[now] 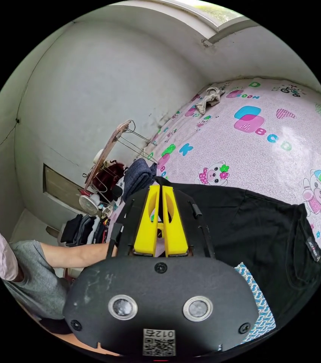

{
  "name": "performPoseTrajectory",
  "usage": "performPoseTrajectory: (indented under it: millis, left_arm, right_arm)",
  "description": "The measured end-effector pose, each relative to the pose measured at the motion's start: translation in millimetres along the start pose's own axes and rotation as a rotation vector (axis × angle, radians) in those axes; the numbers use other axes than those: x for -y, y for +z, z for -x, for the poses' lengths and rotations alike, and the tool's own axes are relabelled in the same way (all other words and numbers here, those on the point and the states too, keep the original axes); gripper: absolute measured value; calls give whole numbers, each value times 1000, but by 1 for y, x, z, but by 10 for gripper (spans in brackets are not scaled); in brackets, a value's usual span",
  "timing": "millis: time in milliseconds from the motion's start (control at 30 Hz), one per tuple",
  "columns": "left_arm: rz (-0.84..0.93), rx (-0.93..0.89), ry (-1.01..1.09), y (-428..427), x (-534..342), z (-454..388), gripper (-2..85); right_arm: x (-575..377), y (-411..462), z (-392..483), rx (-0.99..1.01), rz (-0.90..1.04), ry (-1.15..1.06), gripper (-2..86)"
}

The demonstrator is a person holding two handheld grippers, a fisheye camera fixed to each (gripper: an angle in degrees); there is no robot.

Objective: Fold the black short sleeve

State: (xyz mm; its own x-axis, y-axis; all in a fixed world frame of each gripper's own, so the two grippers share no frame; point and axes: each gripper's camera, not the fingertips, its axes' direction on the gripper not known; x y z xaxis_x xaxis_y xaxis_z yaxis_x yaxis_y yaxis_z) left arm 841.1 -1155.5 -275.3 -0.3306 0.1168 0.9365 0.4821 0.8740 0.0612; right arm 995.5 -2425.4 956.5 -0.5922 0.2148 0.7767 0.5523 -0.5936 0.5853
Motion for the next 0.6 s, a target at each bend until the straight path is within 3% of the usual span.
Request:
performPoseTrajectory:
  millis: [167,600]
  left_arm:
    - [-148,68,35,-1,-34,-44,24]
    - [-48,559,392,178,-100,-235,11]
  right_arm:
    - [-3,-40,35,-49,-54,51,-6]
    - [-38,-157,109,-90,-197,116,-5]
